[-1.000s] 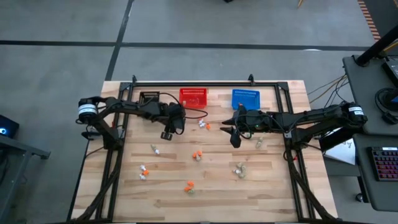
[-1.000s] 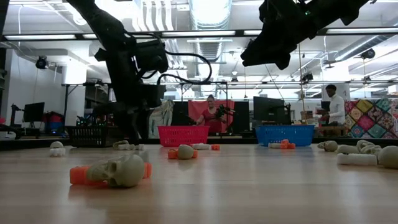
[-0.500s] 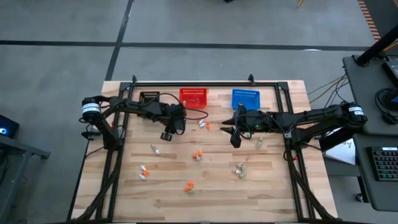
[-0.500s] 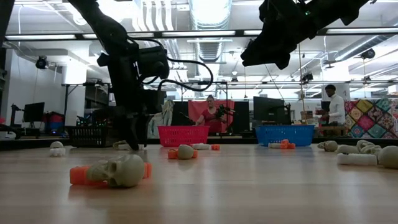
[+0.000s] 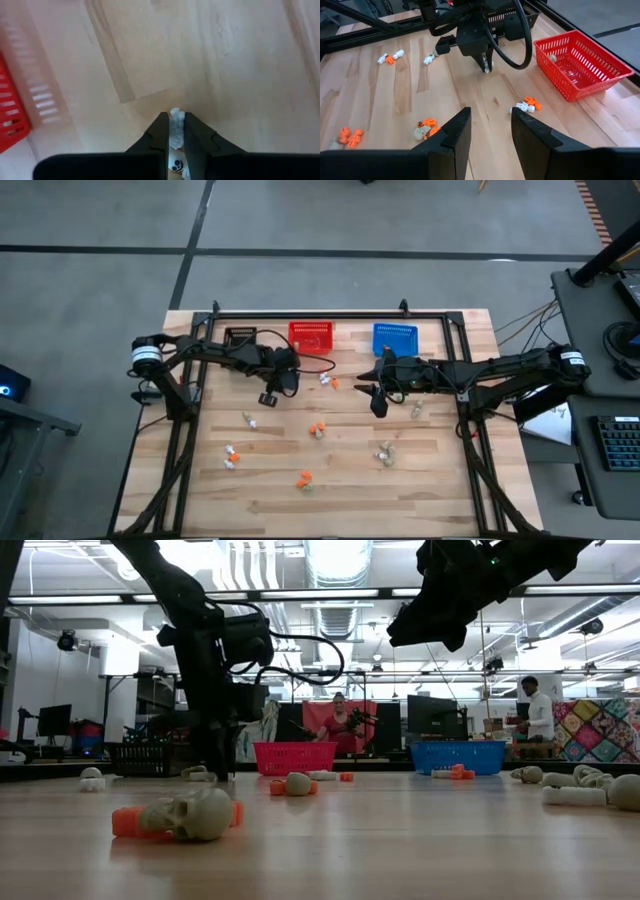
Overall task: Sort Halloween decoration
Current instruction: Put the white skeleton toy into the black bin
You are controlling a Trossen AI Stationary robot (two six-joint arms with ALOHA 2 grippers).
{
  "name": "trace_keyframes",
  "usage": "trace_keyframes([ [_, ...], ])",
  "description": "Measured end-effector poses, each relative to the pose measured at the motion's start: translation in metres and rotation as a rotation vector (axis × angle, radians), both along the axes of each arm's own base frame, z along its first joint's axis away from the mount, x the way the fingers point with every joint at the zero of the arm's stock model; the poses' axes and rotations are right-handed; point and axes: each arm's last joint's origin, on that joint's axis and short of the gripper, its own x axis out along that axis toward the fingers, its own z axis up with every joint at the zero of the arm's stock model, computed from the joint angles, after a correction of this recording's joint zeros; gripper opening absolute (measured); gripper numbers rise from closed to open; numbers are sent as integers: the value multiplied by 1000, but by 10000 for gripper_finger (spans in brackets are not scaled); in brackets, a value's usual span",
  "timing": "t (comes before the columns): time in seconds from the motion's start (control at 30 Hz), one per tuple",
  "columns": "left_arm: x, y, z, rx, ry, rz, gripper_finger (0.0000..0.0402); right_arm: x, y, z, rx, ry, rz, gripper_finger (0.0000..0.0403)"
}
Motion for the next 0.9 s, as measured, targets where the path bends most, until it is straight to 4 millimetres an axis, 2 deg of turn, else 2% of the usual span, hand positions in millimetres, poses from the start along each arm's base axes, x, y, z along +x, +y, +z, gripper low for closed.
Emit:
trace_keyframes([
  [0.23,-6,-1,25,29,-73,11,7,0,0,0,2,-1,-2,128],
  [0.37,-13,-2,49,47,-160,45,7,0,0,0,2,-1,-2,128],
  [0.47,-23,4,68,99,-220,142,6,0,0,1,3,-8,-2,128],
  [0.7,-66,42,99,113,-310,481,6,1,0,1,3,-15,-2,128],
  [0.9,-110,86,101,70,-331,917,6,1,0,1,3,-17,-2,128],
])
